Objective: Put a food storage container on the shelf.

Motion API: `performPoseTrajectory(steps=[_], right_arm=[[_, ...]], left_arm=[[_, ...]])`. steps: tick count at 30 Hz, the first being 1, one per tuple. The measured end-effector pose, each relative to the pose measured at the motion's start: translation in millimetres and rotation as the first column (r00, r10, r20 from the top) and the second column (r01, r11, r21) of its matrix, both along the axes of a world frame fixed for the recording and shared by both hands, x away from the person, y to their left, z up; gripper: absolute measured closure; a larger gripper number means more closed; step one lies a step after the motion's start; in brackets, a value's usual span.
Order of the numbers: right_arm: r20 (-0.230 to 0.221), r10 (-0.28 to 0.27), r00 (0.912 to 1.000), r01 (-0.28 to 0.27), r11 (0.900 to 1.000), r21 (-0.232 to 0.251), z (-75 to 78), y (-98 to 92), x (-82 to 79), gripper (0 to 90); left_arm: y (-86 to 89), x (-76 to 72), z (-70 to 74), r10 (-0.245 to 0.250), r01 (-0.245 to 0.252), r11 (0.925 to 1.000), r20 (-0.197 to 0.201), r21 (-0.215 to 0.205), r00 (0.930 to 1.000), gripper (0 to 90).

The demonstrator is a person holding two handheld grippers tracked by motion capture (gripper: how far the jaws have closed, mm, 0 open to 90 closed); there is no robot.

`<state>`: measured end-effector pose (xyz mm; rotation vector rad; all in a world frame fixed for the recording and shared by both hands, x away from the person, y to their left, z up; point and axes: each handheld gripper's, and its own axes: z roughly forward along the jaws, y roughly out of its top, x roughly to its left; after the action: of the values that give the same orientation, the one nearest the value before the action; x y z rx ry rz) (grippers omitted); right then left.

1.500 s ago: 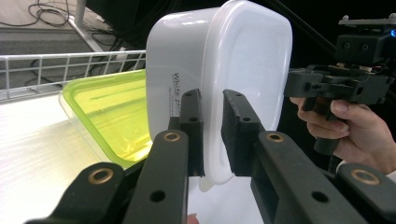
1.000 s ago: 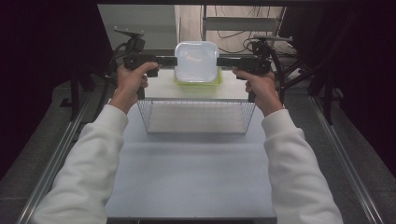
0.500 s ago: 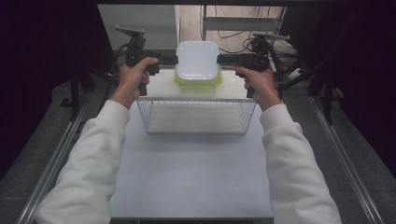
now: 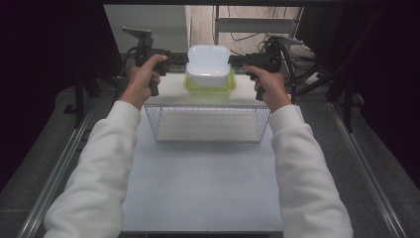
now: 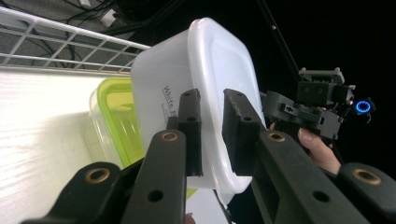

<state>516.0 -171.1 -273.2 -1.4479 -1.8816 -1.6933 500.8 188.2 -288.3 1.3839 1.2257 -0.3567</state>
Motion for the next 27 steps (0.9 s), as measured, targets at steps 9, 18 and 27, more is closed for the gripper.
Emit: performPoseTrajectory(steps=[9, 18, 27], right_arm=[[-0.021, -0.03, 0.9993, 0.031, 0.999, 0.017, -5.6, 0.8, 4.4, 73.3], [-0.036, -0.037, 0.9986, 0.038, 0.999, 0.021, -6.3, -0.8, 5.0, 71.7], [0.012, -0.039, 0.9992, 0.039, 0.999, 0.019, -2.7, -1.0, 2.4, 64.4]], left_arm=[[0.5, 3.3, -3.6, 0.029, -0.029, 0.9995, 0.0, -0.009, 0.9996, 78.3], [-2.4, -1.1, -3.6, 0.016, -0.016, 0.9999, 0.006, -0.001, 0.9999, 77.7], [-1.8, -5.2, -0.4, 0.034, -0.036, 0.999, 0.066, 0.027, 0.9973, 65.5]])
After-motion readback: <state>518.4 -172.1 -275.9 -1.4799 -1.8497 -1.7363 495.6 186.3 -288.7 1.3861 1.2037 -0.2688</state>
